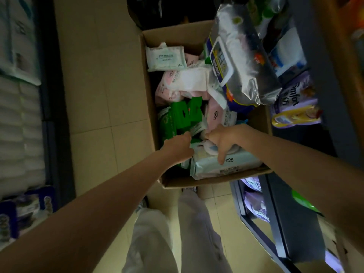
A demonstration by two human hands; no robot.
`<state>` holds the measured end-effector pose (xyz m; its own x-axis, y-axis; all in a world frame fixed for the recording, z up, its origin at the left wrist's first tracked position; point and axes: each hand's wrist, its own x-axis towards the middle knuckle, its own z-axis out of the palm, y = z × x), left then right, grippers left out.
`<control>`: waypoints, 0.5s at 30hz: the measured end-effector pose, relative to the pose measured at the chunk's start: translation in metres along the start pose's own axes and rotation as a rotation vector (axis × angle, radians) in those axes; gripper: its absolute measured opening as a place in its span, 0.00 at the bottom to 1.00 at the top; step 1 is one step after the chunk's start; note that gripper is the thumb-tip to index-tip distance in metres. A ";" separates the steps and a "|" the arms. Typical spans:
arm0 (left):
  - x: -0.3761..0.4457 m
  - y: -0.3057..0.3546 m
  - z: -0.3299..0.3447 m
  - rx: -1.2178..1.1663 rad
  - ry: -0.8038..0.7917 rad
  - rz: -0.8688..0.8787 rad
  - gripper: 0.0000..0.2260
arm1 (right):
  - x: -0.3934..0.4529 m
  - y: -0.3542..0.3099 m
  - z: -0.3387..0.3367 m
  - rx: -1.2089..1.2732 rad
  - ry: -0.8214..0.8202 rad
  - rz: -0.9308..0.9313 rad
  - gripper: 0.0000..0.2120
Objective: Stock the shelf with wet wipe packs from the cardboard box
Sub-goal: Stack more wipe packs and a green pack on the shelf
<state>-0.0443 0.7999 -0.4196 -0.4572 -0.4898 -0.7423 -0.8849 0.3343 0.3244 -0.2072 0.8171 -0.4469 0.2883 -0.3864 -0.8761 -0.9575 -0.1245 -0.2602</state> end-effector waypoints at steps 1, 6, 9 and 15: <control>-0.001 -0.001 -0.001 -0.015 0.003 0.012 0.17 | -0.005 -0.002 0.000 -0.021 0.017 -0.002 0.42; -0.024 0.001 -0.020 0.041 -0.134 0.156 0.45 | -0.050 -0.026 -0.026 -0.062 0.136 -0.028 0.35; -0.047 0.000 -0.052 0.184 -0.087 0.187 0.53 | -0.084 -0.059 -0.075 -0.168 0.208 -0.047 0.27; -0.142 -0.052 -0.166 0.193 0.383 0.119 0.41 | -0.151 -0.161 -0.189 -0.334 0.523 -0.097 0.30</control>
<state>0.0522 0.7181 -0.2336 -0.5870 -0.6898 -0.4238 -0.8079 0.5327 0.2520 -0.0950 0.7226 -0.1959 0.4209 -0.7446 -0.5180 -0.8968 -0.4276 -0.1141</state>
